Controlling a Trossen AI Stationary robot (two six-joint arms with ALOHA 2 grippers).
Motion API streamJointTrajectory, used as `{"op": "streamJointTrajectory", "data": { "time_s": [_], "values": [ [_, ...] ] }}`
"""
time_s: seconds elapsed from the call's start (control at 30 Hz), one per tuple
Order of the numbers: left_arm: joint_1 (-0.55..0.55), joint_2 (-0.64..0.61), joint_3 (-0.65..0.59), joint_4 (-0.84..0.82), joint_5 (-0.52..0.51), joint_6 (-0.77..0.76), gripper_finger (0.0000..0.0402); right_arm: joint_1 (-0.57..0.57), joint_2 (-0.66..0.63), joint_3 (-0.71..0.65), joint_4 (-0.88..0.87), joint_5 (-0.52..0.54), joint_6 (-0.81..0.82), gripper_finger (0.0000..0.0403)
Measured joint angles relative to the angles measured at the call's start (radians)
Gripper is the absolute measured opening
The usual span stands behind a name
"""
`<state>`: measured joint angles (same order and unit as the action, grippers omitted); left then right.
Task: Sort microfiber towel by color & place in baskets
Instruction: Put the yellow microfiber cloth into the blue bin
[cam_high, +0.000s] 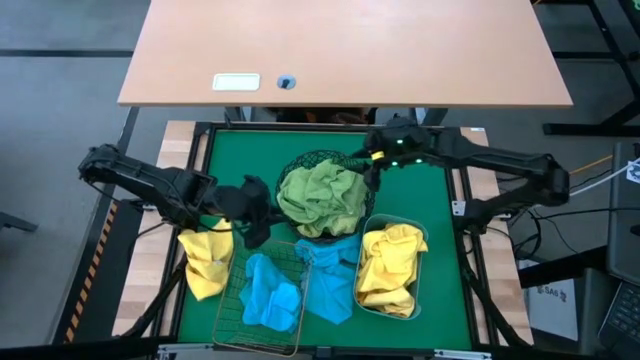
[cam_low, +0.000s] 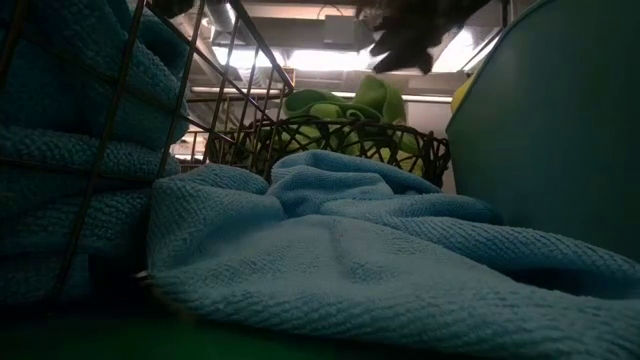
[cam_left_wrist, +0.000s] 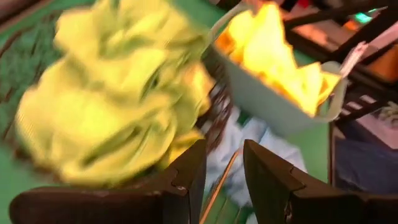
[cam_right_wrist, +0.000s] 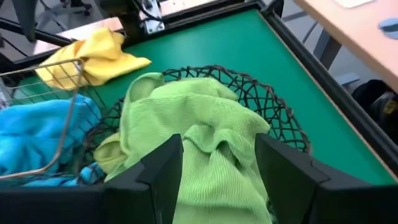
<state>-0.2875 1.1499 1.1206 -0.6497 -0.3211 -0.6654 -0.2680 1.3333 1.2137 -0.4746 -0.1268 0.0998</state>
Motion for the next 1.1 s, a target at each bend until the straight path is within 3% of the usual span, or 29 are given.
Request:
{"op": "streamJointTrajectory", "data": {
  "time_s": [0.17, 0.37, 0.53, 0.83, 1.1],
  "values": [
    [-0.010, 0.085, 0.000, 0.239, 0.011, 0.176, 0.0102, 0.000, -0.101, 0.000, -0.071, 0.002, 0.000, 0.0202],
    [-0.011, 0.228, 0.000, 0.553, 0.117, 0.358, 0.0102, 0.000, -0.184, 0.000, -0.144, 0.002, 0.000, 0.0202],
    [-0.019, 0.367, 0.000, 0.719, 0.191, 0.438, 0.0102, -0.001, -0.206, 0.001, -0.196, 0.002, 0.000, 0.0202],
    [-0.067, 0.556, 0.006, 0.777, 0.208, 0.414, 0.0101, 0.000, -0.202, 0.001, -0.272, 0.002, 0.000, 0.0202],
    [-0.109, 0.543, 0.014, 0.733, 0.204, 0.404, 0.0101, 0.000, -0.202, 0.001, -0.287, -0.025, 0.000, 0.0202]
  ]
}}
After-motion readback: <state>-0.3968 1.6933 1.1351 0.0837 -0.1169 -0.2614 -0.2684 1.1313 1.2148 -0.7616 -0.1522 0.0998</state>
